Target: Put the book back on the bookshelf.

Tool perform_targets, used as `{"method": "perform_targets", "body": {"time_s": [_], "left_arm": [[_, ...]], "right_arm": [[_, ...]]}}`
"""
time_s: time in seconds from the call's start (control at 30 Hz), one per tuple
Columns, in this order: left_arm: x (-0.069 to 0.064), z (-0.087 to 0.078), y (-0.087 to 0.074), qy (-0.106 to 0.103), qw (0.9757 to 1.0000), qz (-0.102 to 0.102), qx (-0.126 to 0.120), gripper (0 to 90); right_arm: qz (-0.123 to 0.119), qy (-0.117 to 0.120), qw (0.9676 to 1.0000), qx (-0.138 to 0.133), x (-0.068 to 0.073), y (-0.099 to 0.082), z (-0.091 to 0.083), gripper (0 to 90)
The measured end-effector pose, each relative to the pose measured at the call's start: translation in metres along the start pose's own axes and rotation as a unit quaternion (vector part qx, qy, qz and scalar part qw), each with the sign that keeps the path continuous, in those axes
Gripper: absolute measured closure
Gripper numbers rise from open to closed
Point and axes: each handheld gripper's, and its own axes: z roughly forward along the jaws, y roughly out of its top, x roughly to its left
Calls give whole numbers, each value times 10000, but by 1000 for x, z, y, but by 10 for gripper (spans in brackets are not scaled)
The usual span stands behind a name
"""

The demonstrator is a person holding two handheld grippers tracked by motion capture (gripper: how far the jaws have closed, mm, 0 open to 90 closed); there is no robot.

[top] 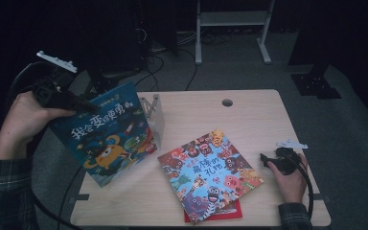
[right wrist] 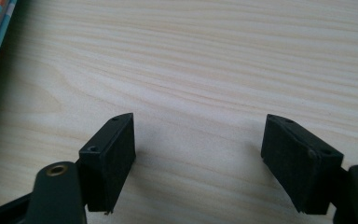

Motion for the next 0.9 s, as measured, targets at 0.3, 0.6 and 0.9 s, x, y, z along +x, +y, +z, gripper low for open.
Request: {"method": "perform_targets", "body": {"time_s": [0.3, 0.6, 0.9], "left_arm": [[28, -19, -34, 490, 9974, -520, -23, 825], [54, -19, -55, 888, 9911, -985, 89, 825], [79, -3, -53, 1112, 9875, -1121, -20, 825]], "right_arm": [[-3, -1, 10000, -6, 0, 0, 0, 248], [-3, 1, 10000, -3, 0, 0, 0, 248], [-1, 1, 10000, -2, 0, 0, 0, 248]]}}
